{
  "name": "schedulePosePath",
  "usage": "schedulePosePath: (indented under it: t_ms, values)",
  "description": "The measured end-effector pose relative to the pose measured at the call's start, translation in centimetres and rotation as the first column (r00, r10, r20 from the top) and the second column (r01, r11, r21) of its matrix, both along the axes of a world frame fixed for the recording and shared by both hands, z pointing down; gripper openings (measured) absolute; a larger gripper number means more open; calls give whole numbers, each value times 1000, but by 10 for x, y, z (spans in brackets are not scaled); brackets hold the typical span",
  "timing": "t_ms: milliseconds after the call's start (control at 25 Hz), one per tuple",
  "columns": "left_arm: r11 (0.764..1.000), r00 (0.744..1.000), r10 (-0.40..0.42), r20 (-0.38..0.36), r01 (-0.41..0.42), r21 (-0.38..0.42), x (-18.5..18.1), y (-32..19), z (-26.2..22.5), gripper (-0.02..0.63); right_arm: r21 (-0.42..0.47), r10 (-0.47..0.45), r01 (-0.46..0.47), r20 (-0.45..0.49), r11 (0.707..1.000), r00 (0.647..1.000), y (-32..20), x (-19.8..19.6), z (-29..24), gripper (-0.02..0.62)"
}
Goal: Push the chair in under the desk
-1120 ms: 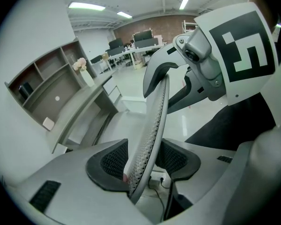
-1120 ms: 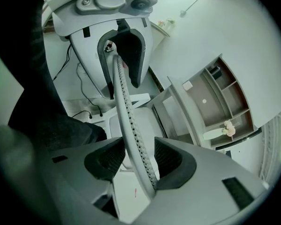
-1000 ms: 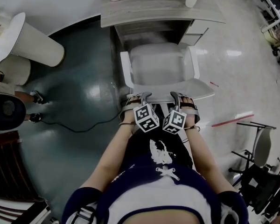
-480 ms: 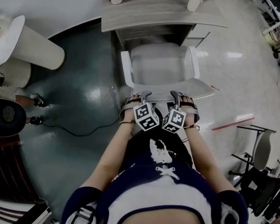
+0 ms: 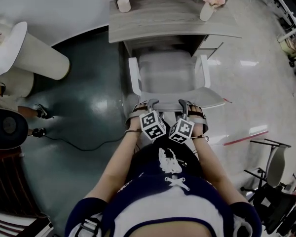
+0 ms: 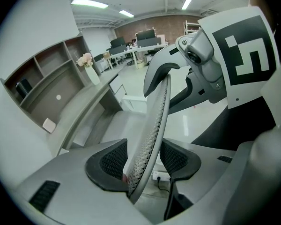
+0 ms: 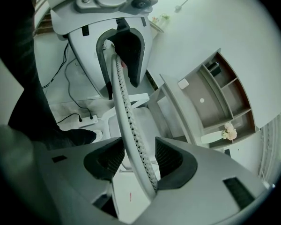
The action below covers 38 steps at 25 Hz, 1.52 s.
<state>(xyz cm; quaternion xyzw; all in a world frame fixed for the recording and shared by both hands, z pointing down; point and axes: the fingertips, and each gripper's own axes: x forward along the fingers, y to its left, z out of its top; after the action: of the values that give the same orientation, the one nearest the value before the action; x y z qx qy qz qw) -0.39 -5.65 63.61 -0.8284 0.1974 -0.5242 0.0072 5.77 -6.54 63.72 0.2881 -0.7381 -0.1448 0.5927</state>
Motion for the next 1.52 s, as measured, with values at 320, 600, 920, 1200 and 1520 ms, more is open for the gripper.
schedulePosePath:
  t_ms: [320, 600, 920, 1200, 1520]
  values:
    - [1000, 1000, 6, 3, -6, 6, -11, -26, -1, 221, 3, -3, 3, 14, 1000, 1000, -24, -11, 0, 181]
    - [1000, 1000, 7, 3, -7, 10, -14, -42, -3, 221, 25, -8, 8, 14, 1000, 1000, -41, -14, -3, 183]
    - [999, 1000, 9, 4, -9, 38, -17, -59, -3, 222, 22, -11, 11, 16, 1000, 1000, -57, -17, -1, 186]
    - [999, 1000, 3, 1, -3, 44, -16, -78, -5, 222, 24, -9, 8, 14, 1000, 1000, -76, -16, -3, 187]
    - [999, 1000, -3, -3, 4, 55, -17, -99, -5, 225, 31, -12, 12, 12, 999, 1000, -98, -17, -2, 189]
